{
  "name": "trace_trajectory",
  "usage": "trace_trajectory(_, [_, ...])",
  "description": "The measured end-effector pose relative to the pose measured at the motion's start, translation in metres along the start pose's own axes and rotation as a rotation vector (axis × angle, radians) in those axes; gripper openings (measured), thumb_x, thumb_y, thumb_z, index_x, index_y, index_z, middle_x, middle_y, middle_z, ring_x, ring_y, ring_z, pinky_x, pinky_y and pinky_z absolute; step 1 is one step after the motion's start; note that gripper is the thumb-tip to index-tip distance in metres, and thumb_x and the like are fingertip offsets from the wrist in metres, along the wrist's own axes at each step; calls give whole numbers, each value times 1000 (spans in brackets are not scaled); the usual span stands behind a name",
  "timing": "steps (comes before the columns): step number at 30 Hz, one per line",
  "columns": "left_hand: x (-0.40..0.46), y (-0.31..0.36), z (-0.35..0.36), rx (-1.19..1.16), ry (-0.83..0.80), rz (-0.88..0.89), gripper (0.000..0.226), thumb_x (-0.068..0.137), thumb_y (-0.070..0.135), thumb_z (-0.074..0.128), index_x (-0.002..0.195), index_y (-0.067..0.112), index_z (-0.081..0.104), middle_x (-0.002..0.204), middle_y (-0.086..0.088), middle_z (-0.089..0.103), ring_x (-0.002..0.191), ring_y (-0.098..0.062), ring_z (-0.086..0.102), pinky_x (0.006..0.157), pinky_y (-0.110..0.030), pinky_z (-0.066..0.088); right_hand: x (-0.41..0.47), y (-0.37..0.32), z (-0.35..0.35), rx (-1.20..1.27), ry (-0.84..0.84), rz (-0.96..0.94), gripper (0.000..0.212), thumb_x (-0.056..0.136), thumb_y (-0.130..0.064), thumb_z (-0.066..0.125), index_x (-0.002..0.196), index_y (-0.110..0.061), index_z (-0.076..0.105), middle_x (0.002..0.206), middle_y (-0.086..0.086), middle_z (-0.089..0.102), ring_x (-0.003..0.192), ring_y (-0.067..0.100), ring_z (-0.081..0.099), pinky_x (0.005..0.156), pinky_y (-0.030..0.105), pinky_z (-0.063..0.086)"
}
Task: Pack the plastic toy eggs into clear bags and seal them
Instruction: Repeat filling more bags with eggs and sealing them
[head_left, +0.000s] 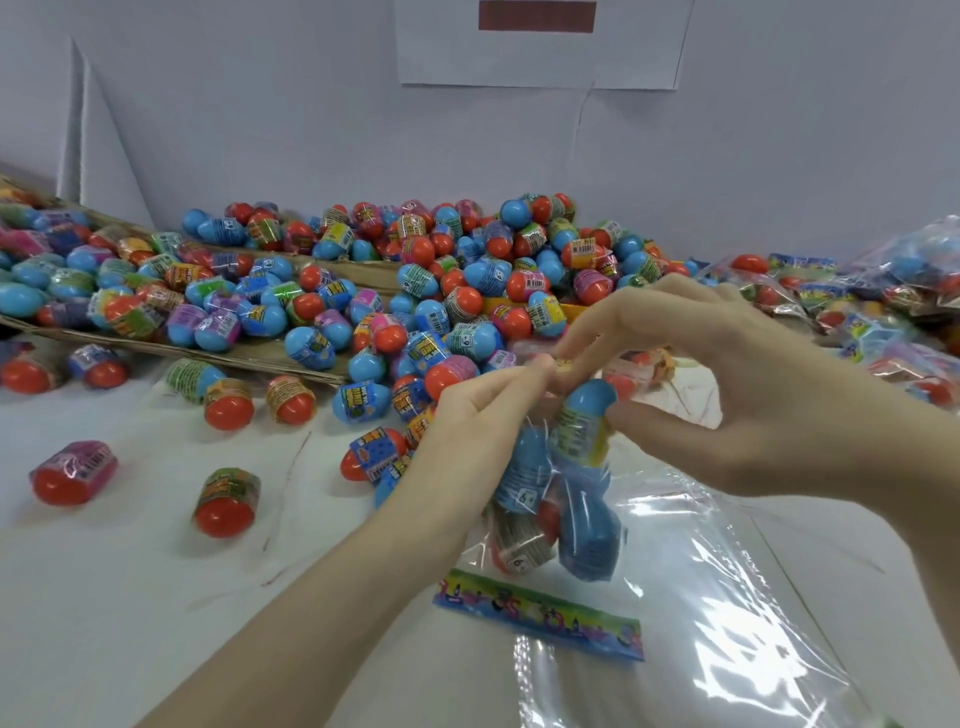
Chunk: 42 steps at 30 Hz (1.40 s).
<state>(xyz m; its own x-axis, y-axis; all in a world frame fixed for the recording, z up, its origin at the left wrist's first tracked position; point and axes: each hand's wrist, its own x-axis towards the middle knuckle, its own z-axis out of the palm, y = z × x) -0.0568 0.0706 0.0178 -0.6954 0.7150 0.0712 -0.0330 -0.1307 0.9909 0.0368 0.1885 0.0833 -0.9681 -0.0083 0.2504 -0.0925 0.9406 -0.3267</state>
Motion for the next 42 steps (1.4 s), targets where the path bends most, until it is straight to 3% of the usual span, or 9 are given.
trace_trajectory(4, [0, -1, 0, 6, 29, 17, 29, 93, 31, 47, 88, 20, 73, 90, 0, 74, 94, -12, 67, 91, -30, 47, 1, 0, 7, 19, -16, -13, 34, 67, -64, 46, 88, -42, 61, 91, -24, 59, 103, 3, 40, 89, 28, 24])
trace_trajectory(9, [-1, -1, -2, -40, 32, 25, 30, 94, 31, 45, 86, 24, 73, 83, -2, 74, 81, -13, 70, 71, -25, 55, 6, -1, 16, -31, -49, -45, 43, 66, -74, 50, 71, -34, 65, 84, -17, 59, 102, 11, 35, 86, 36, 21])
trace_trajectory(13, [-1, 2, -3, -76, 60, 33, 30, 94, 30, 46, 82, 26, 73, 75, 2, 74, 70, -3, 68, 57, -11, 49, 6, 1, 21, 109, 72, -26, 35, 65, -67, 52, 74, -38, 67, 97, -24, 57, 105, 6, 41, 92, 39, 29])
trace_trajectory(17, [-1, 4, -3, -142, 81, -4, 31, 92, 31, 46, 79, 25, 74, 75, 4, 74, 70, -3, 69, 56, -13, 50, 9, 9, 21, 456, 318, 191, 53, 46, -57, 65, 96, -47, 52, 110, -26, 47, 93, -11, 55, 73, 7, 47])
trace_trajectory(20, [0, 4, -3, -162, 76, -29, 32, 91, 28, 49, 75, 21, 75, 77, 2, 74, 64, -4, 68, 51, -14, 49, 9, 17, 23, 779, 252, 389, 61, 43, -42, 72, 101, -32, 58, 94, -9, 68, 71, 3, 66, 60, 18, 54])
trace_trajectory(24, [-1, 5, -4, -103, 96, 24, 23, 83, 28, 56, 75, 18, 76, 71, 1, 73, 59, -2, 64, 52, -14, 49, 7, 18, 24, 815, 334, 349, 30, 66, -9, 73, 91, -22, 63, 69, 2, 72, 61, 15, 67, 67, 30, 56])
trace_trajectory(29, [-2, 10, -8, -138, 163, 156, 16, 80, 11, 62, 69, 15, 72, 66, -5, 72, 54, -14, 68, 49, -19, 53, 8, 13, 29, 327, 614, 172, 20, 75, -14, 72, 86, -29, 64, 76, -8, 71, 70, 6, 64, 70, 11, 48])
trace_trajectory(33, [-4, 12, -6, -102, 162, 229, 15, 76, 10, 63, 68, 14, 75, 63, -3, 71, 53, -13, 68, 50, -18, 53, 10, 2, 36, -309, 773, -109, 12, 78, -32, 66, 82, -23, 74, 79, -3, 67, 76, 22, 55, 70, 38, 35])
trace_trajectory(42, [-6, 11, -9, 109, 45, 445, 33, 89, 5, 47, 65, 10, 70, 60, 4, 68, 59, -2, 64, 55, -12, 48, 15, -6, 37, -641, 729, -266, 22, 88, -24, 59, 72, -17, 73, 72, -3, 65, 69, 23, 56, 69, 34, 27])
